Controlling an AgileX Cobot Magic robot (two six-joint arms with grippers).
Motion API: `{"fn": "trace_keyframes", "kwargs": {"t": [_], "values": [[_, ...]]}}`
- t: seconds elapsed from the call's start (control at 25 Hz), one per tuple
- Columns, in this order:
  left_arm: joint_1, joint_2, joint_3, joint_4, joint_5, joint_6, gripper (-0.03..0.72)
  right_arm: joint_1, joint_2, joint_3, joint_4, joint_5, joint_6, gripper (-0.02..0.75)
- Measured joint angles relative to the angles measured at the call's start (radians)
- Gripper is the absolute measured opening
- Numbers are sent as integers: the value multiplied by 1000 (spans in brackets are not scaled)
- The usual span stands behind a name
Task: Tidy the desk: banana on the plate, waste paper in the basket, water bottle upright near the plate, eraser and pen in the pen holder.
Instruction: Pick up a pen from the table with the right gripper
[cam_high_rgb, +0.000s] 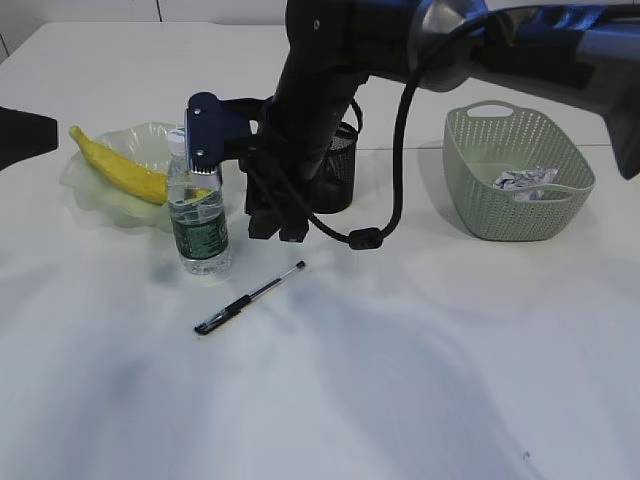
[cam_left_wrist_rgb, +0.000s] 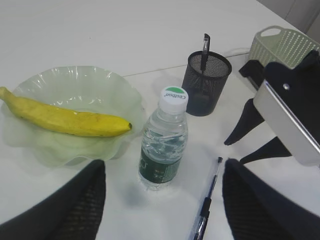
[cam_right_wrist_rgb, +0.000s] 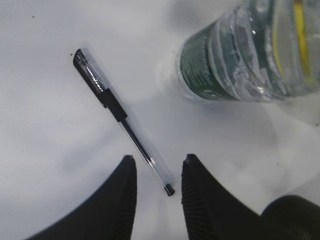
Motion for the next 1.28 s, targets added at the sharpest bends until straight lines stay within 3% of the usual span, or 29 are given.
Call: {"fn": "trace_keyframes", "kwargs": {"t": [0.44,1.28], "values": [[0,0,0,0,0,0,514,0,45,-4,92,21,-362,239],[0,0,0,0,9,0,514,0,160,-86,153,80,-400,239]]}}
